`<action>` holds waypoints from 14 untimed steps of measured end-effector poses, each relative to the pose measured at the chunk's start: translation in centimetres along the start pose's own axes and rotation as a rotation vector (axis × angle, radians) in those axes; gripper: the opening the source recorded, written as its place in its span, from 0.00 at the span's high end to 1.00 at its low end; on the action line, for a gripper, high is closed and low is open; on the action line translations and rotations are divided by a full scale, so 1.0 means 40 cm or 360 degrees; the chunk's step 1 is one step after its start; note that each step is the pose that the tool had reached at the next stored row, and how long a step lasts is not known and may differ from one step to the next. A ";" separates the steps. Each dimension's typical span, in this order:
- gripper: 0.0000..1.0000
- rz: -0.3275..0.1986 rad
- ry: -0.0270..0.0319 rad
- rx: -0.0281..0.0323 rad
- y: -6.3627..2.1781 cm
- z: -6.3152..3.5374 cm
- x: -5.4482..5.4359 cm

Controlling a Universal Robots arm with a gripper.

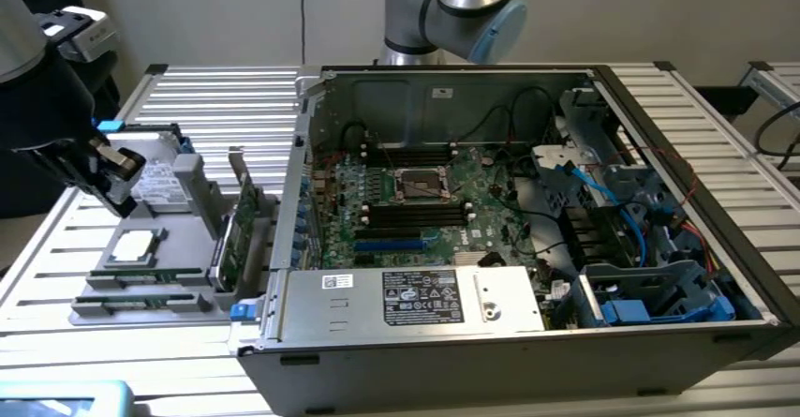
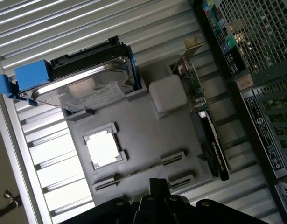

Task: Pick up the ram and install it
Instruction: 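Pick up the ram and move it above insertion slot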

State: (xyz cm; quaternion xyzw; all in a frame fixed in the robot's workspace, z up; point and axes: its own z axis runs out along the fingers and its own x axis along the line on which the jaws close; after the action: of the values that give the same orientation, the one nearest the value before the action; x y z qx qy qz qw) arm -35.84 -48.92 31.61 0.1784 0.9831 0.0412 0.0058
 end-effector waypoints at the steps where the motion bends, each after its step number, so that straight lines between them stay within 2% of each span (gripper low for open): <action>1: 0.89 -0.0029 0.00024 -0.00001 0.000 0.000 0.000; 14: 0.89 -0.0405 0.00338 0.00013 0.000 0.000 0.000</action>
State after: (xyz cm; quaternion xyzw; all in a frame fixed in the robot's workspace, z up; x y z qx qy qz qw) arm -35.83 -48.92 31.61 0.0519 0.9978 0.0416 0.0005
